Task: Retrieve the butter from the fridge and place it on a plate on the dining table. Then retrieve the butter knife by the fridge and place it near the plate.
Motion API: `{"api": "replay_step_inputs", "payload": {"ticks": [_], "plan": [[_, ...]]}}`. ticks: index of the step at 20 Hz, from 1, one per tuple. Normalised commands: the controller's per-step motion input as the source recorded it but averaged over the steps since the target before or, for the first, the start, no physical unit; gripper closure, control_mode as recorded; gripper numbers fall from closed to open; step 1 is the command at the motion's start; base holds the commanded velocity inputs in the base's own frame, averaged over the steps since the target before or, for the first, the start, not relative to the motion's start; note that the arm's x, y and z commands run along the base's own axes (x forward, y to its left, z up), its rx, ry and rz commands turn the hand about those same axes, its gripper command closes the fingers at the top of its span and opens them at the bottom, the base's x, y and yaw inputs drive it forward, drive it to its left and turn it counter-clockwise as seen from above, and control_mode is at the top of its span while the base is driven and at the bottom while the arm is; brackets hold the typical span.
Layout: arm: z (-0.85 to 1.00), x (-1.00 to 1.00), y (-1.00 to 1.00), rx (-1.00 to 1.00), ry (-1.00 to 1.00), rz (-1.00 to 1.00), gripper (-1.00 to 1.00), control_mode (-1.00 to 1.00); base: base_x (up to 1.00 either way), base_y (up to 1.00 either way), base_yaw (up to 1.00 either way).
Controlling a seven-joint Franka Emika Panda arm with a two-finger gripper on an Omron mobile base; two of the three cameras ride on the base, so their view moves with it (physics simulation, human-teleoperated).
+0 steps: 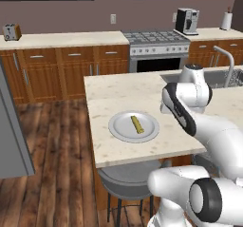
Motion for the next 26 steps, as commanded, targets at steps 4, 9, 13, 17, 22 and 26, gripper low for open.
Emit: {"api": "replay_step_inputs", "payload": {"ticks": [4, 9, 13, 17, 22, 26], "plan": [[-0.24, 0.62, -0.02, 0.04, -0.02, 0.10, 1.00, -1.00, 0.00, 0.00, 0.00], [-0.36, 0.25, -0.11, 0.01, 0.00, 0.14, 1.00, -1.00, 0.00, 0.00, 0.00], [-0.29, 0.11, 0.00, -0.04, 0.00, 0.05, 1.00, -1.00, 0.00, 0.00, 0.00], [-0.33, 0.04, 0.00, -0.04, 0.00, 0.00, 1.00, -1.00, 0.00, 0.00, 0.00], [-0.31, 0.01, 0.00, -0.02, 0.00, 0.00, 1.00, -1.00, 0.00, 0.00, 0.00], [-0.30, 0.00, 0.00, 0.00, 0.00, 0.00, 1.00, -1.00, 0.00, 0.00, 0.00]]}}
